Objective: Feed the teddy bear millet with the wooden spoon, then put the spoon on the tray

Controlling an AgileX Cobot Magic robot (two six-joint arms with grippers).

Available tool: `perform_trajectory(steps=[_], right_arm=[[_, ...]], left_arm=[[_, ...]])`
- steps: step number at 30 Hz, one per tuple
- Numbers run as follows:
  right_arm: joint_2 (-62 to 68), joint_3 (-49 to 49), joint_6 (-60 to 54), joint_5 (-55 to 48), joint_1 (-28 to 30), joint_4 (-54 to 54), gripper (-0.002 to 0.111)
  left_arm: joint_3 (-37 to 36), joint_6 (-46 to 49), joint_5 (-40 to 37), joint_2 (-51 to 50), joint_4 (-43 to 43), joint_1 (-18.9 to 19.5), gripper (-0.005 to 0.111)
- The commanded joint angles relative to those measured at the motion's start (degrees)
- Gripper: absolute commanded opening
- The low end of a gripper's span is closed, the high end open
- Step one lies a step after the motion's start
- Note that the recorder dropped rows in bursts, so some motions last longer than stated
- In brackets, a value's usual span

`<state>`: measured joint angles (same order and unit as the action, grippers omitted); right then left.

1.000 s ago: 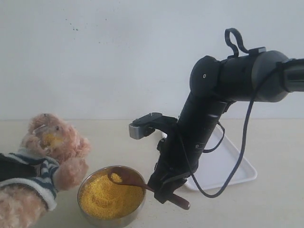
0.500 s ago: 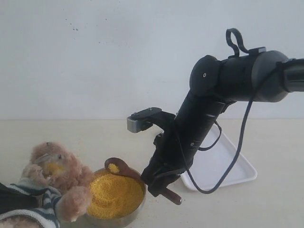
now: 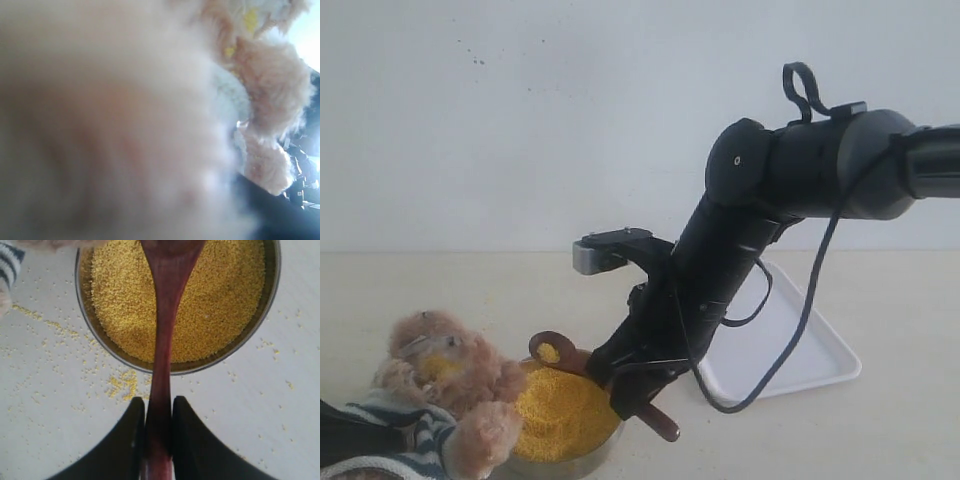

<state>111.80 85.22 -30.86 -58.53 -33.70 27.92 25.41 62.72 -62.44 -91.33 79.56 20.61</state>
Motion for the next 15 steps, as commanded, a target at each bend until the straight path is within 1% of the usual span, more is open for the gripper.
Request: perform_trajectory(steps=[1,5,9,12,15], right_arm=[[-0.8,1.5,1.7,-3.0,-0.2,-1.5,0.000],[-0.8,6.6,6.4,-5.9,-0.2,-5.9,0.000],[-0.8,13.8,8.5,-10.6,-0.3,-6.2,0.000],[-0.8,17.8,8.6,-11.4,-1.5,-6.2,0.000],[-0.8,19.7,8.5,-11.4,-3.6,-7.0,0.000]], left_arm=[[-0.1,1.7,-1.8,0.3,2.2,0.1,0.004],[-0.1,1.9,-1.6,0.3,2.2,0.1,0.004],[-0.1,1.9,-1.6,0.3,2.2,0.1,0.004],[-0.1,1.9,-1.6,0.3,2.2,0.1,0.004],[-0.1,1.9,-1.6,0.3,2.2,0.1,0.004]])
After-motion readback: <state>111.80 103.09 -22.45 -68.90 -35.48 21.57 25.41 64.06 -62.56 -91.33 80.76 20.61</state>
